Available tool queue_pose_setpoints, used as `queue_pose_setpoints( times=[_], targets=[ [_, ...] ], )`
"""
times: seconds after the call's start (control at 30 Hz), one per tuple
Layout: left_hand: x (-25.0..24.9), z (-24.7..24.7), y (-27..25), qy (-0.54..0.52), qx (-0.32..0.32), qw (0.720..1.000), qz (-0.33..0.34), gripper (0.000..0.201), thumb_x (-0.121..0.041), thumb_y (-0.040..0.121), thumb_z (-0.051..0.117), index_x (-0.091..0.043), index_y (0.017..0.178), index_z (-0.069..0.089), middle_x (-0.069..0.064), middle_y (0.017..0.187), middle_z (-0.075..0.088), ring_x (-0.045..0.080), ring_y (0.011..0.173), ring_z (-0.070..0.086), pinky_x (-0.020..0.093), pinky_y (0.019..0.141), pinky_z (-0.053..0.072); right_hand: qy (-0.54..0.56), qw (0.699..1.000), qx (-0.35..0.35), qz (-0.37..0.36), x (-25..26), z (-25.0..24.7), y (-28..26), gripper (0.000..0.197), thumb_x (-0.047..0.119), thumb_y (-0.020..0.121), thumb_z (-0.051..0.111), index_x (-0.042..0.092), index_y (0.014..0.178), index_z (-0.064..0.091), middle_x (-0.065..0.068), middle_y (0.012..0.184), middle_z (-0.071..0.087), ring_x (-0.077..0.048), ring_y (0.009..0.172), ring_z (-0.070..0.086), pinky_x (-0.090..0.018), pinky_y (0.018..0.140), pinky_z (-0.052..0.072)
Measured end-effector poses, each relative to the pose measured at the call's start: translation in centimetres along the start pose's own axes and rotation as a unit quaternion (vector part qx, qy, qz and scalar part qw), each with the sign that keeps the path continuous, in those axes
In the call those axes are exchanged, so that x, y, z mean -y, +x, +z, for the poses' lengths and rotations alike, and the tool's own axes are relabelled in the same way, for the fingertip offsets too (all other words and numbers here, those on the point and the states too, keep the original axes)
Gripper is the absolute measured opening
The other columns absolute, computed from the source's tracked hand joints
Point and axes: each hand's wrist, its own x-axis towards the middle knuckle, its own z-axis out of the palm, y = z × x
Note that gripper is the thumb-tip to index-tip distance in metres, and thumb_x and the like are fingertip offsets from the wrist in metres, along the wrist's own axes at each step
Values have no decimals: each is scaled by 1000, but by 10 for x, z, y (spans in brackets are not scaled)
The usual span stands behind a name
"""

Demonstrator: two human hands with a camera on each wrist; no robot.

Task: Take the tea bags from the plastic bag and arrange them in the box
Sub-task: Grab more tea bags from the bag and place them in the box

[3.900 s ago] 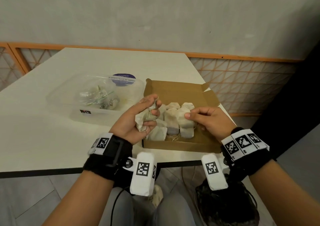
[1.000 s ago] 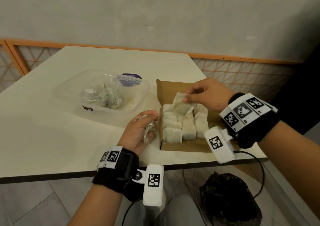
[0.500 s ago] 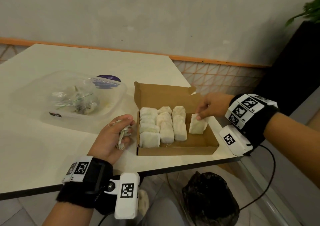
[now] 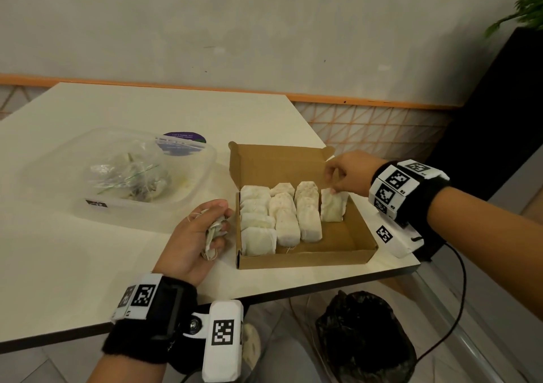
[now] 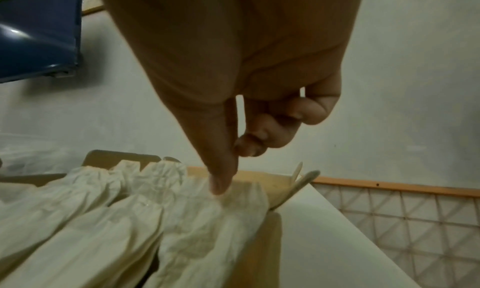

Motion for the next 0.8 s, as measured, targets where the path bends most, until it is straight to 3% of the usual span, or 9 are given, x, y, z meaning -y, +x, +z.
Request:
queue_pose_setpoints(
  times=[0.1, 0.17, 0.3, 0.4, 0.43, 0.5, 0.6, 0.73, 0.8],
  targets=[
    [-1, -1, 0, -27, 6, 999, -27, 12, -25, 92, 52, -14, 87, 56, 1, 73, 58, 5, 46, 47, 13, 30, 31, 85, 992, -98, 9, 8, -5, -12, 21, 18, 85, 62, 13, 105, 59, 6, 70, 48, -14, 71, 50, -25, 65, 41],
    [-3, -2, 0, -80, 12, 995, -55, 21, -30, 95, 48, -13, 88, 57, 2, 74, 58, 6, 48, 50, 14, 31, 33, 219, 964, -150, -28, 28, -3, -30, 12, 20, 85, 63, 14, 95, 62, 3, 68, 51, -11, 64, 48, -24, 63, 42],
    [-5, 0, -4, -144, 7, 987, -70, 28, -33, 98, 43, -10, 91, 58, 7, 77, 59, 13, 53, 56, 18, 39, 42, 401, 905, -68, -123, 98, 29, -65, 14, 29, 78, 71, 17, 79, 65, 3, 63, 53, -4, 54, 45, -19, 55, 40],
    [-8, 5, -7, -163, -9, 985, -59, 28, -31, 100, 42, -8, 97, 58, 8, 82, 61, 20, 73, 60, 32, 74, 50, 419, 895, -71, -140, 132, 57, -62, 25, 37, 71, 76, 17, 78, 62, 4, 63, 54, -2, 53, 44, -18, 54, 42],
    [-9, 7, -8, -172, -7, 983, -59, 28, -30, 100, 41, -8, 98, 58, 9, 85, 61, 22, 78, 60, 36, 79, 51, 412, 897, -87, -134, 138, 63, -59, 30, 40, 69, 77, 18, 80, 61, 4, 64, 54, -2, 54, 44, -20, 56, 42],
    [-10, 8, -9, -182, -1, 982, -58, 26, -29, 100, 40, -9, 99, 57, 11, 90, 60, 24, 81, 61, 36, 72, 57, 404, 898, -121, -124, 144, 70, -53, 36, 44, 65, 78, 19, 82, 58, 4, 68, 54, -5, 57, 44, -24, 58, 43],
    [-8, 8, -9, -206, 21, 977, -58, 21, -27, 101, 40, -10, 98, 53, 13, 95, 58, 26, 83, 63, 38, 65, 59, 418, 885, -157, -135, 146, 79, -48, 31, 39, 68, 78, 17, 79, 58, 3, 71, 53, -7, 60, 44, -21, 58, 42],
    [-10, 9, -14, -215, 107, 969, -59, 34, -19, 99, 38, -4, 84, 64, 18, 87, 67, 27, 80, 70, 36, 76, 58, 497, 844, -157, -130, 141, 82, -40, 9, 16, 78, 72, 10, 79, 65, -2, 69, 55, -8, 62, 46, -20, 61, 42],
    [-10, 8, -14, -225, 127, 965, -50, 13, -3, 87, 46, -6, 92, 57, 20, 89, 68, 29, 84, 68, 35, 81, 56, 539, 819, -151, -126, 140, 81, -38, 5, 13, 80, 70, 13, 79, 66, 2, 66, 56, -4, 60, 46, -17, 60, 42]
  ],
)
